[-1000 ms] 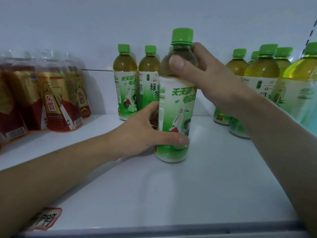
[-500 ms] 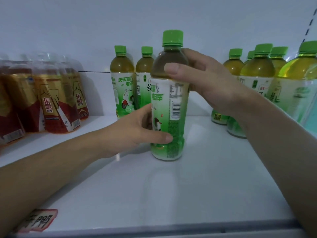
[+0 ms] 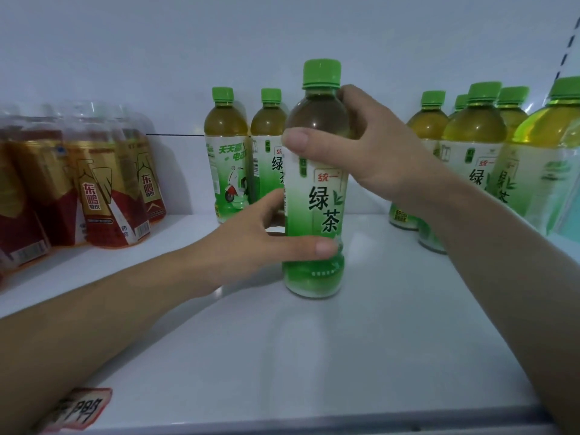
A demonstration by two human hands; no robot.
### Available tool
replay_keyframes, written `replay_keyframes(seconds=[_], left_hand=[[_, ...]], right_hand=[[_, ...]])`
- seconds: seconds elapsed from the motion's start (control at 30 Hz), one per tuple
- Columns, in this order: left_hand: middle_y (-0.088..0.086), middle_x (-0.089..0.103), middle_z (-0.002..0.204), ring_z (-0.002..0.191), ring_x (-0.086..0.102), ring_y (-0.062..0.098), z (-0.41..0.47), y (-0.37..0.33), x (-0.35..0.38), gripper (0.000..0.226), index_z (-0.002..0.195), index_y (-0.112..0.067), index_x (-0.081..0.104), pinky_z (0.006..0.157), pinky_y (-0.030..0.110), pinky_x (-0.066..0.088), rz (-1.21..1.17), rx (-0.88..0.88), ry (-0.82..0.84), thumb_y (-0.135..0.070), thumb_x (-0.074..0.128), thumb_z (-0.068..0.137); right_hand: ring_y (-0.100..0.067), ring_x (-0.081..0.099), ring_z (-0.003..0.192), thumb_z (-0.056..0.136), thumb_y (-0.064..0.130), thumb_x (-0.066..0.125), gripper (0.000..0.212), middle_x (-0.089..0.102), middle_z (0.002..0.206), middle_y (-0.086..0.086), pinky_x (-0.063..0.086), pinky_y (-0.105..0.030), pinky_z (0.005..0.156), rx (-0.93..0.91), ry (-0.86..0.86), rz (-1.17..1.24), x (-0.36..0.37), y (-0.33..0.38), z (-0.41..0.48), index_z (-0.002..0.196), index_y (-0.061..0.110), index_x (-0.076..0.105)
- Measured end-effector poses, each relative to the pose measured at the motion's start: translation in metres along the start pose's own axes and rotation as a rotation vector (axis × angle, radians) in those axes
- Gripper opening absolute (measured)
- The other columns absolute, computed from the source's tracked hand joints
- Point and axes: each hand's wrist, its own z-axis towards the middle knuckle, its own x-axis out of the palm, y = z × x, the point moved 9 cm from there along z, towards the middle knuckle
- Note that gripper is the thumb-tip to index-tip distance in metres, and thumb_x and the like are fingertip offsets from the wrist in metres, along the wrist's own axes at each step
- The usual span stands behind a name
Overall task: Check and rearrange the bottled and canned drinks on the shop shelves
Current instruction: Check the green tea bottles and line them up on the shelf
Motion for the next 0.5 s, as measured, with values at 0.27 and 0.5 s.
replay_keyframes(seconds=[0.27, 0.5], left_hand=[[-0.002, 0.072, 0.119, 0.111, 0.068, 0.013, 0.001, -0.002, -0.005, 0.064, 0.128, -0.018, 0.056, 0.09, 0.022, 0.055, -0.143, 0.031, 0.034, -0.009, 0.085, 0.071], [-0.011, 0.075, 0.109, 0.101, 0.071, 0.005, 0.003, -0.006, -0.004, 0.071, 0.122, -0.026, 0.06, 0.084, 0.02, 0.056, -0.094, 0.051, -0.057, -0.03, 0.088, 0.057]], right_hand=[[-0.008, 0.07, 0.103, 0.08, 0.04, 0.078, 0.047, 0.074, 0.108, 0.009, 0.054, -0.025, 0.085, 0.031, 0.094, 0.155, 0.004, -0.005, 0.0, 0.121, 0.024, 0.062], [0.011, 0.065, 0.095, 0.062, 0.065, 0.07, 0.072, 0.068, 0.109, 0.02, 0.05, -0.009, 0.076, 0.047, 0.089, -0.01, 0.013, -0.003, -0.001, 0.124, 0.033, 0.052]])
